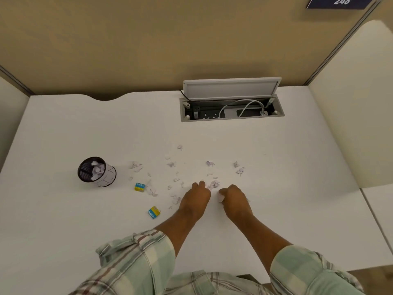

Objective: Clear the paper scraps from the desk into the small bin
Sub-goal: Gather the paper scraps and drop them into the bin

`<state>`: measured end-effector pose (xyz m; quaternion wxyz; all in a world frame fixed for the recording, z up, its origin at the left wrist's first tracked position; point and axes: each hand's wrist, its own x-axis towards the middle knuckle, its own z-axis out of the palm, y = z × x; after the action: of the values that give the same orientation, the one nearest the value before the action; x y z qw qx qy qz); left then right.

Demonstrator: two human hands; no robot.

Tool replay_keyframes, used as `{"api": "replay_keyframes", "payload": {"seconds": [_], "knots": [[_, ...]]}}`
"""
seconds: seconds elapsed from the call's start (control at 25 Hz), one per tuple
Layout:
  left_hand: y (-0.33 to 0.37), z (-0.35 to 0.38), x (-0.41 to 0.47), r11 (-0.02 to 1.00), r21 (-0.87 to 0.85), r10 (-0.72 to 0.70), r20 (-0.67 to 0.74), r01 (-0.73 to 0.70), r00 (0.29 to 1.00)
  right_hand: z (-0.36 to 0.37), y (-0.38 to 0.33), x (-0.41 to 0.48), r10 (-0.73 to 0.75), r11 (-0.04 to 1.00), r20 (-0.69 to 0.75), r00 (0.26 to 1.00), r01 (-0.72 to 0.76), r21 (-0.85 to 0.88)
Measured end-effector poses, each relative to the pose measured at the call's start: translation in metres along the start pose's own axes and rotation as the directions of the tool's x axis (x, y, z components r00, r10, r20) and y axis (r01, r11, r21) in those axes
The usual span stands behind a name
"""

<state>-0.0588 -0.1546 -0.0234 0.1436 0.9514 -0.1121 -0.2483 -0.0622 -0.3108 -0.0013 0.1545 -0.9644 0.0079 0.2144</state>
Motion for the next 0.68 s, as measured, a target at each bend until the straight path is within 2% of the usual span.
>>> {"api": "replay_keyframes", "payload": {"seconds": [0.12,0.24,0.28,0.4,0.48,0.52,0.6,0.68], "knots": [[-0.002,0.006,-0.001,0.995,-0.091,-0.031,-0.033,0.027,0.999,-0.002,0.006,-0.001,0.101,0.952,-0.054,0.993,-0.081,0.294],[-0.013,0.004,-0.009,0.96,-0.269,-0.104,-0.101,0.074,0.989,-0.005,0.008,-0.004,0.161,0.876,-0.036,0.986,-0.127,0.465],[-0.019,-0.002,-0.015,0.933,-0.339,-0.172,-0.136,0.117,0.976,-0.006,0.004,-0.005,0.188,0.817,-0.004,0.982,-0.154,0.556],[-0.045,-0.021,-0.035,0.809,-0.554,-0.345,-0.178,0.196,0.922,-0.01,-0.018,-0.007,0.204,0.52,0.108,0.973,-0.201,0.83],[-0.065,-0.037,-0.05,0.725,-0.659,-0.416,-0.19,0.199,0.889,-0.014,-0.04,-0.006,0.146,0.386,0.157,0.977,-0.202,0.9],[-0.076,-0.046,-0.058,0.665,-0.718,-0.461,-0.179,0.204,0.869,-0.015,-0.053,-0.004,0.113,0.354,0.166,0.98,-0.196,0.915],[-0.1,-0.065,-0.075,0.551,-0.813,-0.528,-0.165,0.188,0.833,-0.017,-0.088,0.0,0.056,0.333,0.167,0.984,-0.176,0.926],[-0.125,-0.082,-0.092,0.491,-0.855,-0.575,-0.176,0.165,0.799,-0.018,-0.127,0.008,0.017,0.334,0.159,0.987,-0.156,0.93]]}}
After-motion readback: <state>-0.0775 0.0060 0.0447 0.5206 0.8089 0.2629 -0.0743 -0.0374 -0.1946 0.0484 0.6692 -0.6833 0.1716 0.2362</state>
